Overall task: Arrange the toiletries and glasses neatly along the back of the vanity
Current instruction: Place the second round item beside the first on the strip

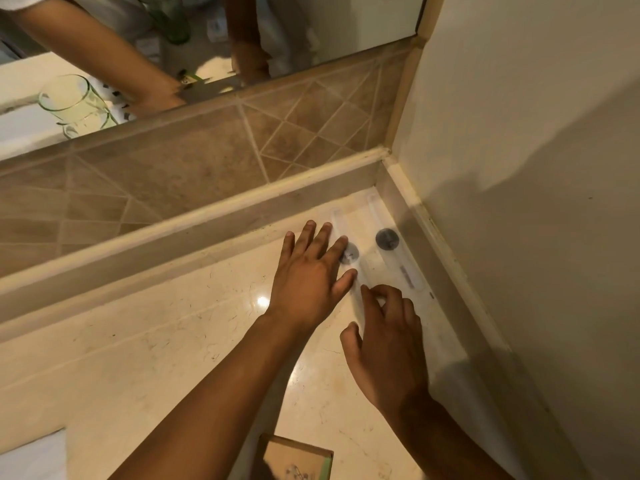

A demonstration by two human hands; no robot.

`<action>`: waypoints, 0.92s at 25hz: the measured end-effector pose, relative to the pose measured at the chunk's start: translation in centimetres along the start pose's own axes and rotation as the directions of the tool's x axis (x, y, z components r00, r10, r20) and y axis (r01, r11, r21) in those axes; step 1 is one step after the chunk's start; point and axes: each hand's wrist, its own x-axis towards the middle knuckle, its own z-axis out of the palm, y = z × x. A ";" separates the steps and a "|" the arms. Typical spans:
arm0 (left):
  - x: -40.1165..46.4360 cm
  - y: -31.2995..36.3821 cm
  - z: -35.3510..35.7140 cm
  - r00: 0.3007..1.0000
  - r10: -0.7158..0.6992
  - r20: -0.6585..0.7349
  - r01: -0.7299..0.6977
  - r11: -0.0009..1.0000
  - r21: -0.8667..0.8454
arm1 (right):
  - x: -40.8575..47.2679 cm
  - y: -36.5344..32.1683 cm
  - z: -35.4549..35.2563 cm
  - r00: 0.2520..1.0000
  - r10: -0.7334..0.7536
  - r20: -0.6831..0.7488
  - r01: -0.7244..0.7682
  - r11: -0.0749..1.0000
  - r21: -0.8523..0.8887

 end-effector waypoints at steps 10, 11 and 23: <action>0.4 0.5 0.3 1.000 -0.012 0.011 0.012 1.000 -0.005 | 0.1 0.4 0.1 1.000 0.003 -0.026 -0.003 1.000 -0.002; 0.4 0.5 0.3 1.000 -0.015 0.007 0.015 1.000 -0.004 | 0.2 0.4 0.1 0.999 0.002 -0.033 -0.002 1.000 0.011; -2.6 0.5 -0.9 0.994 -0.088 -0.063 0.070 0.967 -0.244 | -0.6 2.0 -0.7 0.997 0.010 -0.081 0.007 0.977 0.211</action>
